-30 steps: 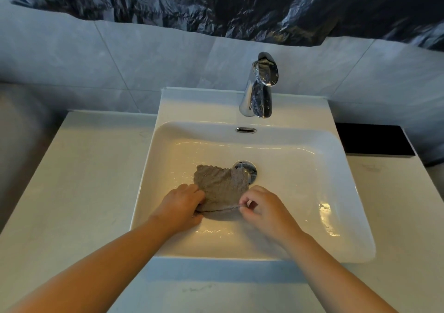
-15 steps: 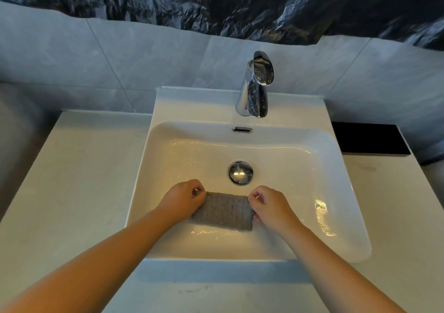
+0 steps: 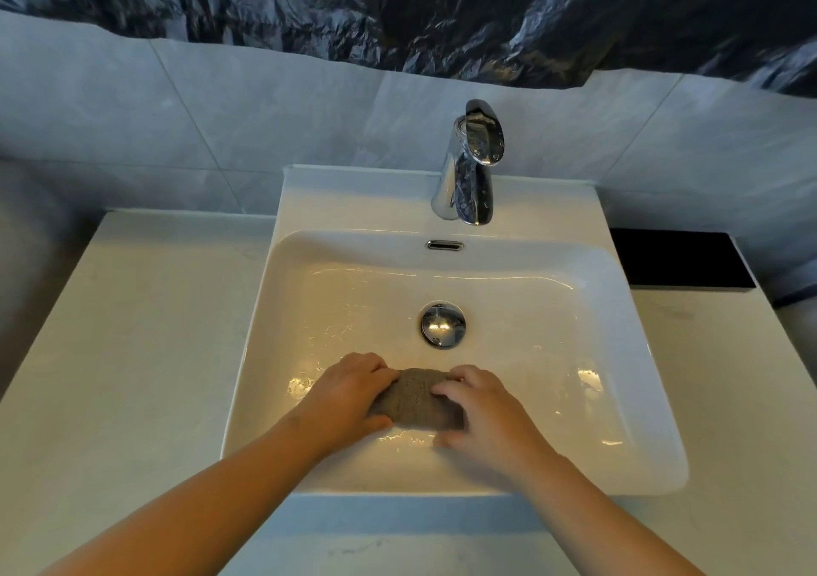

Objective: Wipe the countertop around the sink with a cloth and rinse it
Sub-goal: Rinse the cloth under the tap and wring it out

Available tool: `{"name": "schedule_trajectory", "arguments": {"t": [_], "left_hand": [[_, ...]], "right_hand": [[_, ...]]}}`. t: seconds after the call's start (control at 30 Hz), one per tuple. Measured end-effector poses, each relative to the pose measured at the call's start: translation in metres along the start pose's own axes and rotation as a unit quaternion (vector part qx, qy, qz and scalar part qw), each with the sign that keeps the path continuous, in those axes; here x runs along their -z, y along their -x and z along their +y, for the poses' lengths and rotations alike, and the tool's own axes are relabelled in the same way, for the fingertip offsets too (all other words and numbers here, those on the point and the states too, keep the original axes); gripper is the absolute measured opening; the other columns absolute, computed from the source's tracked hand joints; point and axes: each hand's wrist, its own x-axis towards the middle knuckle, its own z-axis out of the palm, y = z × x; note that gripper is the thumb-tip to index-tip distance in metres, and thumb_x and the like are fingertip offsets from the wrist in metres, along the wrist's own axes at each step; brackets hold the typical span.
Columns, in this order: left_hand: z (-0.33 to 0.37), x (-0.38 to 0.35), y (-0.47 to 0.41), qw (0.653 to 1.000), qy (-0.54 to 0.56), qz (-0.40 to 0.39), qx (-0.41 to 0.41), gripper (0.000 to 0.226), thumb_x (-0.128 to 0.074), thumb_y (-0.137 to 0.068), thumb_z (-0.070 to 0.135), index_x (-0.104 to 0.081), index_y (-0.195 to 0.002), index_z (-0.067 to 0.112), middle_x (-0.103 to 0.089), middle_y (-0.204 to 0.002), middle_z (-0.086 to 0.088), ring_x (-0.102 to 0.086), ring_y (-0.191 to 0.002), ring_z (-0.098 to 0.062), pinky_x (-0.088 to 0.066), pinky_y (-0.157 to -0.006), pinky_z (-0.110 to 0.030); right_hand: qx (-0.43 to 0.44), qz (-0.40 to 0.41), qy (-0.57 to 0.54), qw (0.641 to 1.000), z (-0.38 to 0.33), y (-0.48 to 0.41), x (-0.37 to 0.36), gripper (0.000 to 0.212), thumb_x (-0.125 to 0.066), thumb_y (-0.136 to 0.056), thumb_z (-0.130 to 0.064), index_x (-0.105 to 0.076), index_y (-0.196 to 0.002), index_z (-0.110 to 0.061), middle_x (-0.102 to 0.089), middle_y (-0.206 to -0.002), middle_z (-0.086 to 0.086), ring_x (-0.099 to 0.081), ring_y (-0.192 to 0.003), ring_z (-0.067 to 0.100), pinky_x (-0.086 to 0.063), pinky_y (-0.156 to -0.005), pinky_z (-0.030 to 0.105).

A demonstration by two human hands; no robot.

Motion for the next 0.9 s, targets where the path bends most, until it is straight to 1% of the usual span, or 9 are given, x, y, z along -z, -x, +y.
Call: {"name": "schedule_trajectory", "arguments": {"t": [0.13,0.27,0.37,0.43,0.53,0.6,0.67,0.77,0.9], "left_hand": [[0.006,0.002,-0.009,0.999,-0.038,-0.009,0.027,0.051,-0.066,-0.074,0.048,-0.053,-0.117,0.024,-0.051,-0.105,0.002,-0.043,-0.091,-0.013,-0.043,-0.079,-0.026],[0.011,0.011,-0.017,0.993,-0.047,-0.088,0.068,0.042,-0.067,-0.070,0.046,-0.054,-0.101,0.019,-0.048,-0.097,0.000,-0.041,-0.083,-0.015,-0.041,-0.070,-0.026],[0.019,0.021,-0.012,0.977,0.135,-0.114,0.118,0.033,-0.067,-0.064,0.040,-0.058,-0.082,0.014,-0.050,-0.081,-0.001,-0.044,-0.072,-0.015,-0.035,-0.061,-0.026],[0.026,0.035,-0.004,0.925,0.331,-0.118,0.148,0.034,-0.066,-0.063,0.041,-0.061,-0.078,0.011,-0.056,-0.075,-0.004,-0.052,-0.071,-0.016,-0.042,-0.065,-0.028],[0.043,0.064,0.003,0.784,0.583,-0.141,0.159,0.048,-0.065,-0.068,0.037,-0.063,-0.107,0.008,-0.067,-0.103,-0.016,-0.065,-0.097,-0.029,-0.053,-0.085,-0.036],[0.055,0.086,0.004,0.727,0.656,-0.143,0.144,0.048,-0.062,-0.075,0.027,-0.056,-0.117,0.005,-0.063,-0.113,-0.023,-0.064,-0.103,-0.035,-0.054,-0.087,-0.039],[0.064,0.105,0.002,0.735,0.650,-0.153,0.117,0.048,-0.067,-0.077,0.027,-0.054,-0.119,0.006,-0.064,-0.112,-0.022,-0.066,-0.099,-0.034,-0.054,-0.086,-0.039],[0.076,0.122,0.002,0.806,0.566,-0.144,0.101,0.036,-0.075,-0.078,0.033,-0.058,-0.103,0.013,-0.063,-0.088,-0.011,-0.063,-0.076,-0.019,-0.055,-0.073,-0.030],[0.091,0.133,0.006,0.889,0.439,-0.102,0.076,0.030,-0.066,-0.083,0.045,-0.055,-0.087,0.017,-0.051,-0.068,-0.003,-0.049,-0.061,-0.015,-0.046,-0.057,-0.022]], "right_hand": [[0.009,0.011,-0.037,0.999,0.008,0.000,-0.001,0.039,-0.060,-0.081,-0.016,-0.060,-0.119,-0.027,-0.049,-0.116,-0.015,-0.052,-0.095,0.004,-0.044,-0.080,0.021],[-0.009,0.012,-0.142,0.990,0.003,-0.010,0.019,0.026,-0.066,-0.082,-0.019,-0.069,-0.106,-0.026,-0.063,-0.100,-0.013,-0.058,-0.084,0.001,-0.049,-0.077,0.022],[-0.014,0.073,-0.207,0.976,-0.010,-0.007,0.036,0.018,-0.066,-0.083,-0.022,-0.068,-0.098,-0.032,-0.067,-0.097,-0.013,-0.059,-0.090,0.000,-0.048,-0.078,0.016],[-0.020,0.126,-0.290,0.948,-0.019,-0.005,0.051,0.014,-0.062,-0.088,-0.019,-0.068,-0.096,-0.028,-0.068,-0.096,-0.010,-0.061,-0.092,0.003,-0.051,-0.076,0.017],[-0.006,0.182,-0.366,0.913,-0.035,-0.003,0.074,0.013,-0.053,-0.095,-0.020,-0.065,-0.099,-0.021,-0.065,-0.096,-0.004,-0.061,-0.094,0.008,-0.056,-0.076,0.026],[0.016,0.209,-0.348,0.914,-0.046,-0.003,0.090,0.014,-0.047,-0.098,-0.025,-0.061,-0.102,-0.021,-0.062,-0.098,-0.004,-0.059,-0.095,0.008,-0.056,-0.076,0.026],[0.045,0.235,-0.303,0.922,-0.056,-0.004,0.102,0.016,-0.043,-0.099,-0.029,-0.057,-0.103,-0.021,-0.058,-0.097,-0.005,-0.057,-0.094,0.005,-0.052,-0.072,0.020],[0.077,0.287,-0.241,0.924,-0.068,-0.009,0.118,0.022,-0.038,-0.099,-0.038,-0.052,-0.097,-0.022,-0.054,-0.085,-0.012,-0.054,-0.085,0.004,-0.046,-0.062,0.014],[0.077,0.321,-0.140,0.933,-0.064,-0.014,0.131,0.037,-0.035,-0.094,-0.049,-0.053,-0.085,-0.018,-0.053,-0.071,-0.008,-0.056,-0.075,0.012,-0.048,-0.054,0.029]]}}
